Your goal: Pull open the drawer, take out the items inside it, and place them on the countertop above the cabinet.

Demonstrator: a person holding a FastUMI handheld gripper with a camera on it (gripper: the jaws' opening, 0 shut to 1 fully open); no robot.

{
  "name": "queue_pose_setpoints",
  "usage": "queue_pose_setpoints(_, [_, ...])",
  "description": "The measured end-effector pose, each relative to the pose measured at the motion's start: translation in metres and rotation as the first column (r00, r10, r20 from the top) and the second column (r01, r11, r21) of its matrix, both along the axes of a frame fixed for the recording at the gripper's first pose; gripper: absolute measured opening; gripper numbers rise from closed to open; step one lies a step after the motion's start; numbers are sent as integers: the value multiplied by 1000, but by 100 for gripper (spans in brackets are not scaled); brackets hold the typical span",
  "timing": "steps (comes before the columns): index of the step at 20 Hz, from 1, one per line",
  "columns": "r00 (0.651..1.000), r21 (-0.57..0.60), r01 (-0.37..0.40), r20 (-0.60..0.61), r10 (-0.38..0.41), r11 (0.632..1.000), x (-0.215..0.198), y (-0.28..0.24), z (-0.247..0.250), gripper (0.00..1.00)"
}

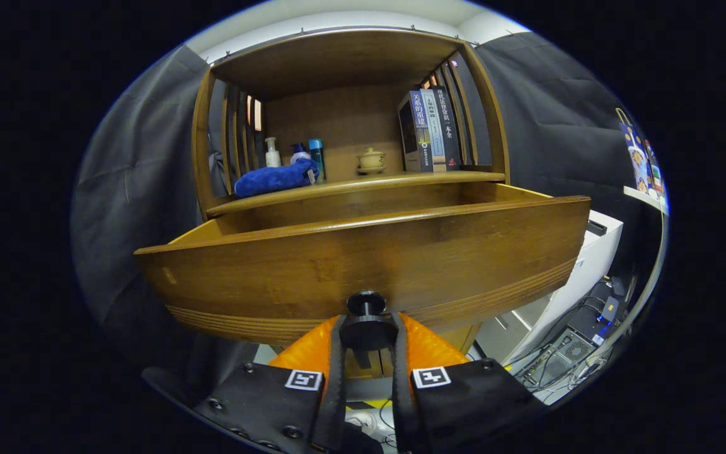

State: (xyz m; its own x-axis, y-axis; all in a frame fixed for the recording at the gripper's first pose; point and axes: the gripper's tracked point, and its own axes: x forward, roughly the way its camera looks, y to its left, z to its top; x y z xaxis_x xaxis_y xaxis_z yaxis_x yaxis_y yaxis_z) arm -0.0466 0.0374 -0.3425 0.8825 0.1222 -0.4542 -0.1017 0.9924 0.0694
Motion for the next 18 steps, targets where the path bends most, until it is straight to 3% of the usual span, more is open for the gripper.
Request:
queue_pose_setpoints(5, [1000,19,13,-13,-13,1000,-2,0,-3,39])
queue_pose_setpoints(6, [1000,34,26,-11,-26,999,-4,1,0,44])
queue_pose_setpoints(11, [996,63,25,86,-30,998,1,8,60,100])
queue_pose_setpoints(18, [984,109,19,177,-39,994,23,13,148,98])
